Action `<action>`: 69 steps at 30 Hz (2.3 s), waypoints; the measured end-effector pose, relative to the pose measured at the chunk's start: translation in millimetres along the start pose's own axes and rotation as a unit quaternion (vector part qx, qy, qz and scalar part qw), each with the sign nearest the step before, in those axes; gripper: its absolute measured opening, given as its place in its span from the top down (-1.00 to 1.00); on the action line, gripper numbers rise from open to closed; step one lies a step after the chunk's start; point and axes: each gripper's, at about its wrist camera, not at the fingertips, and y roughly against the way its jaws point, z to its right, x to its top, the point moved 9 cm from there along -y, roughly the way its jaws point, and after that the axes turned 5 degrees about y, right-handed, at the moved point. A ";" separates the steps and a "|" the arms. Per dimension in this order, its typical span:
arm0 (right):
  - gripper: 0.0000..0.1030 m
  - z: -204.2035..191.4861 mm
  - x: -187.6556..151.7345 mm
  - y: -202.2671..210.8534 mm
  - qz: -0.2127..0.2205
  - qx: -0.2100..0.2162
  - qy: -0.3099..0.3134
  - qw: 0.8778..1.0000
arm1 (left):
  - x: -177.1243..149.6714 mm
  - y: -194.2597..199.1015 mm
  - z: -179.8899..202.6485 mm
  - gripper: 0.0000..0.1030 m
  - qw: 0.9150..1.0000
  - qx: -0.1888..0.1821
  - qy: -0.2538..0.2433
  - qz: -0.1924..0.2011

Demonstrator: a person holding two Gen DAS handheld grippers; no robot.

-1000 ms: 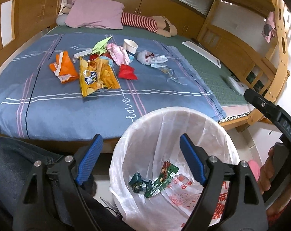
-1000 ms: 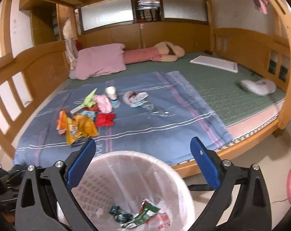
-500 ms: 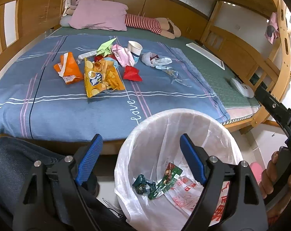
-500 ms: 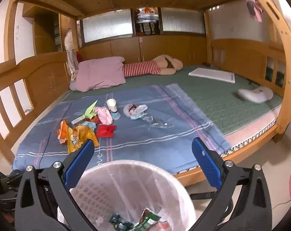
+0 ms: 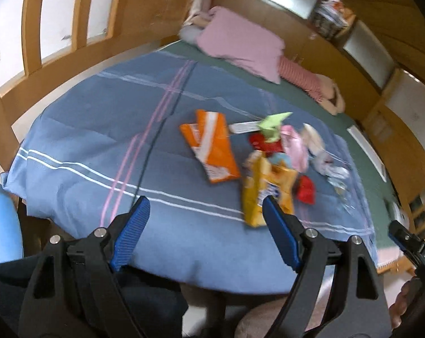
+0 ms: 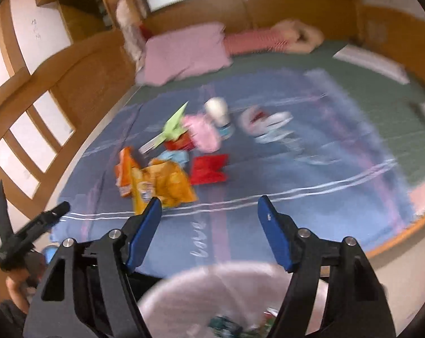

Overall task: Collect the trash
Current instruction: 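Grasp the yellow chip bag with the right tool while the left tool grasps the orange bag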

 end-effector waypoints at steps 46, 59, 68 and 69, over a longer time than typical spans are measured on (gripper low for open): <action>0.78 -55.2 -36.1 -89.9 -0.086 0.038 0.000 0.996 | 47.5 -135.5 25.4 0.54 0.999 -0.011 -0.006 -0.046; 0.78 -66.8 -17.4 -43.2 0.002 0.042 0.046 0.998 | 46.9 -69.9 26.6 0.54 0.991 0.065 -0.089 0.071; 0.78 -67.8 -10.4 8.4 0.053 0.056 0.070 0.995 | 12.2 -18.9 24.7 0.54 0.996 0.002 -0.052 0.073; 0.78 -66.2 -10.1 17.3 0.060 0.052 0.075 0.994 | 7.7 -12.4 26.9 0.54 0.996 -0.006 -0.052 0.074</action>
